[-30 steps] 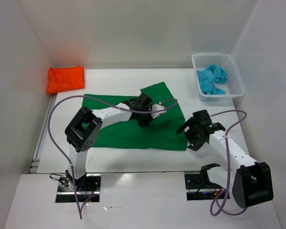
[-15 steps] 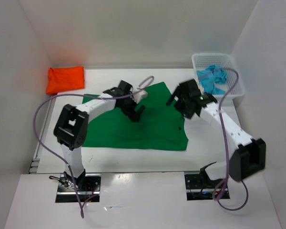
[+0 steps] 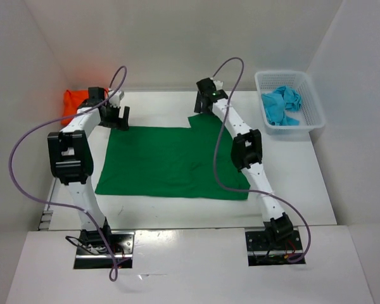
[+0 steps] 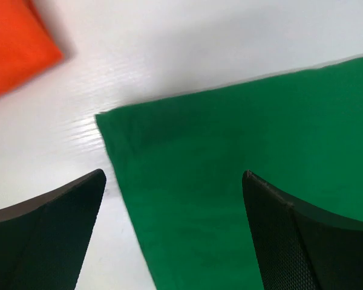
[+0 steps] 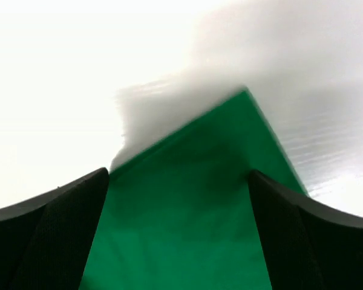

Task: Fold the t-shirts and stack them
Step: Grap the side of the flattened tshirt furthest away from the robot with both arms

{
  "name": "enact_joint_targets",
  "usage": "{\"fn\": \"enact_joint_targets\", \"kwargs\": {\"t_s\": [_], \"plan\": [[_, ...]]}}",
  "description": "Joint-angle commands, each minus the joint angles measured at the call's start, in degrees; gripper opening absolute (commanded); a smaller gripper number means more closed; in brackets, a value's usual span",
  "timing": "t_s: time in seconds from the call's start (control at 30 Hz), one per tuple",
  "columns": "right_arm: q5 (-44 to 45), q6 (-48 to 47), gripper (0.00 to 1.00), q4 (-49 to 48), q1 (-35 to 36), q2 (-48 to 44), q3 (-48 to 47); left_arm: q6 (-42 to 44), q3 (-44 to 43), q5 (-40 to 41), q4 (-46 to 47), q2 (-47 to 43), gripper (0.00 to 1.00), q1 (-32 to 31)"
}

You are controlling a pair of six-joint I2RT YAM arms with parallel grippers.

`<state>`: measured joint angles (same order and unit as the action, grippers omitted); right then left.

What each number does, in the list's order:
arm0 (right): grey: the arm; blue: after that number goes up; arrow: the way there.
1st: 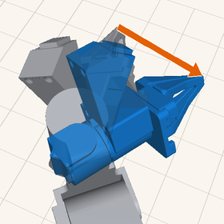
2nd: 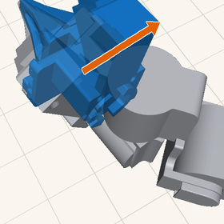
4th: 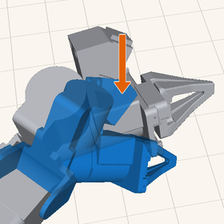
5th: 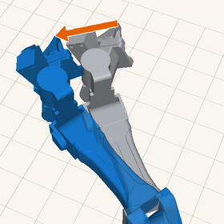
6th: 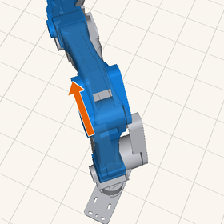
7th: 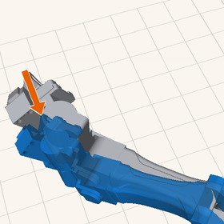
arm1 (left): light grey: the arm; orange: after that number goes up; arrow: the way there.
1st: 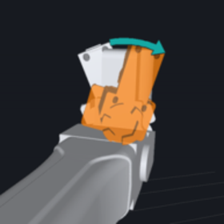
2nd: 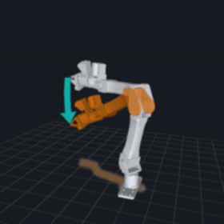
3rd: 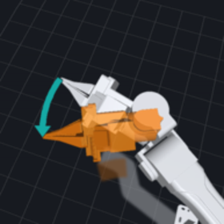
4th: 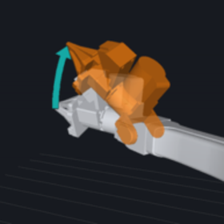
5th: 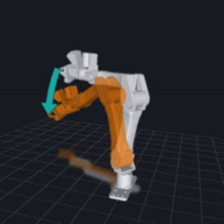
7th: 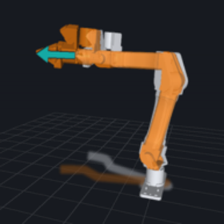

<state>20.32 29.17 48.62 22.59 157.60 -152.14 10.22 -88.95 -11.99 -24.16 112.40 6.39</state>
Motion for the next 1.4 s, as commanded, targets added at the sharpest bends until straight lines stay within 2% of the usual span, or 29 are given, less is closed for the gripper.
{"fn": "enact_joint_targets", "kwargs": {"t_s": [0.0,0.23,0.37,0.6,0.67,0.7,0.73,0.77,0.8,0.83,0.87,0.97,1.0,1.07,1.13,1.3,1.37], "plan": [[2.42,-0.86,1.0,9.47,-3.6,3.57,-13.57,-0.99,-3.77,-0.06,-0.89,4.92,1.0,-0.24],[2.18,-3.15,1.0,6.05,-5.1,6.23,-14.51,-4.67,-6.94,3.9,1.49,12.12,1.0,2.39],[2.02,-4.56,1.0,5.87,-3.69,6.31,-11.34,-5.91,-8.08,3.9,1.31,13.55,1.0,3.98],[0.26,-6.4,0.87,5.87,-1.67,7.46,-7.22,-4.86,-11.95,1.71,-0.79,18.73,1.0,5.03],[-0.97,-6.4,0.78,6.4,-1.14,7.46,-7.21,-4.86,-13.7,1.18,-1.76,19.69,1.0,5.03],[-0.98,-6.4,0.68,6.4,-1.14,7.46,-7.21,-4.16,-14.32,1.18,-2.37,19.7,1.0,5.03],[-0.98,-6.4,0.57,6.4,-1.14,7.46,-7.21,-3.54,-14.32,0.39,-2.38,19.7,1.0,5.03],[-1.76,-6.4,0.36,6.4,-1.14,7.46,-7.21,-3.02,-14.32,-1.18,-2.38,19.7,0.99,5.03],[-2.29,-6.4,0.25,6.4,-1.14,7.46,-7.21,-1.97,-14.93,-1.89,-2.99,20.22,0.96,5.03],[-2.3,-6.4,0.16,6.4,-1.14,7.46,-7.21,-1.96,-14.94,-1.9,-3.0,20.23,0.86,5.03],[-2.3,-6.4,0.0,6.92,-1.14,7.46,-7.73,-1.26,-15.72,-2.59,-3.78,20.92,0.78,4.42],[-2.3,-5.88,0.0,6.93,-1.14,5.53,-7.74,-0.56,-16.26,-4.88,-5.01,21.46,0.51,4.42],[-3.43,-5.35,0.0,7.54,-1.14,5.0,-7.74,-0.55,-16.26,-5.58,-5.54,21.46,0.38,4.42],[-5.54,-5.35,0.0,8.06,-1.67,2.81,-7.74,-0.02,-15.65,-6.37,-5.54,21.46,0.23,4.42],[-7.3,-5.35,0.0,8.07,-1.67,-0.95,-5.82,0.59,-14.69,-6.38,-5.54,19.71,0.0,4.42],[-12.57,-7.28,0.0,7.46,-0.19,-12.47,4.81,4.63,-10.29,-7.87,-4.84,13.21,0.0,4.42],[-11.89,-7.81,0.0,6.41,1.14,-20.35,14.02,7.6,-6.78,-7.87,-4.84,8.47,0.0,4.42]]}}
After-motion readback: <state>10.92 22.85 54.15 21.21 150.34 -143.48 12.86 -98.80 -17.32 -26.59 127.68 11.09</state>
